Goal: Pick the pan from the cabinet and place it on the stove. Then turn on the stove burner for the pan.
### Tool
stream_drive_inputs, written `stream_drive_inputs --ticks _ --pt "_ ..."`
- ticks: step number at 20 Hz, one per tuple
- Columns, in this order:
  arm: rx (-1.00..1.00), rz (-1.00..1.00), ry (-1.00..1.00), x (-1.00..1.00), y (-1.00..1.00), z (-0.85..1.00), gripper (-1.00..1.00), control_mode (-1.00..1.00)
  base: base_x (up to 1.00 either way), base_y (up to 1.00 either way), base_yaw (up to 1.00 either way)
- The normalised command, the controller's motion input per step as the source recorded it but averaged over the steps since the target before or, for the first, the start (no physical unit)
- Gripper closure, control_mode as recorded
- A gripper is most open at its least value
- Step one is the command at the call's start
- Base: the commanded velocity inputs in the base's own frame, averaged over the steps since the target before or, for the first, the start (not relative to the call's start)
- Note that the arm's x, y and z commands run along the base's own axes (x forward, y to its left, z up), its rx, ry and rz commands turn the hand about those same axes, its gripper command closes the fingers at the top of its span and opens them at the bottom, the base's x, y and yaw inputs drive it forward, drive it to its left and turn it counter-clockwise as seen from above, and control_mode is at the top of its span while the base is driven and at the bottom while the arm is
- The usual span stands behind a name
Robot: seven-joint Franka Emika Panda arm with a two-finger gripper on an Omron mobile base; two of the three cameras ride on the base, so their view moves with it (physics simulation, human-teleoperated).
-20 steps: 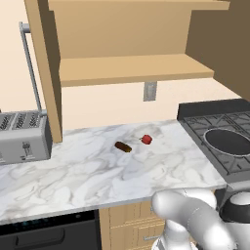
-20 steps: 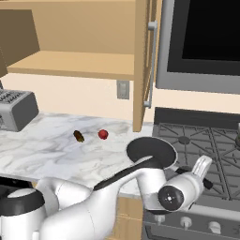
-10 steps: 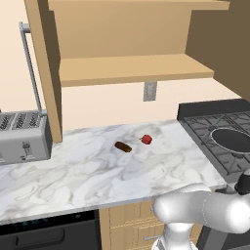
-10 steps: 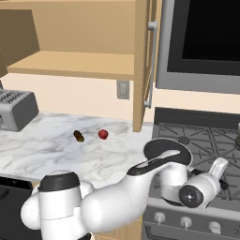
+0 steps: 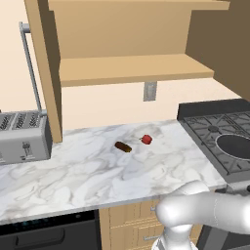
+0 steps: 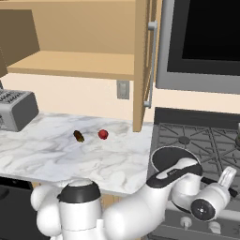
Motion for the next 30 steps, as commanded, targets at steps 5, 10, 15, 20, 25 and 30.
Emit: stream_drive_inputs --ticks 5,10,15,20,25,30 --pt "-0.07 0.00 0.00 0.12 -0.16 -0.18 1.00 -1.00 0.00 0.00 0.00" --pt "-0.08 0.00 0.00 0.10 -0.15 -0.23 1.00 -1.00 0.00 0.00 0.00" --pt "-0.09 0.00 0.00 0.12 -0.09 -0.19 1.00 -1.00 0.00 0.00 0.00" --pt "-0.07 0.00 0.00 0.22 -0.16 -0.09 1.00 -1.00 0.00 0.00 0.00" --pt "-0.05 0.00 0.00 0.25 -0.24 -0.05 1.00 -1.00 0.00 0.00 0.00" --pt "-0.02 0.00 0.00 0.08 -0.15 -0.04 1.00 -1.00 0.00 0.00 0.00"
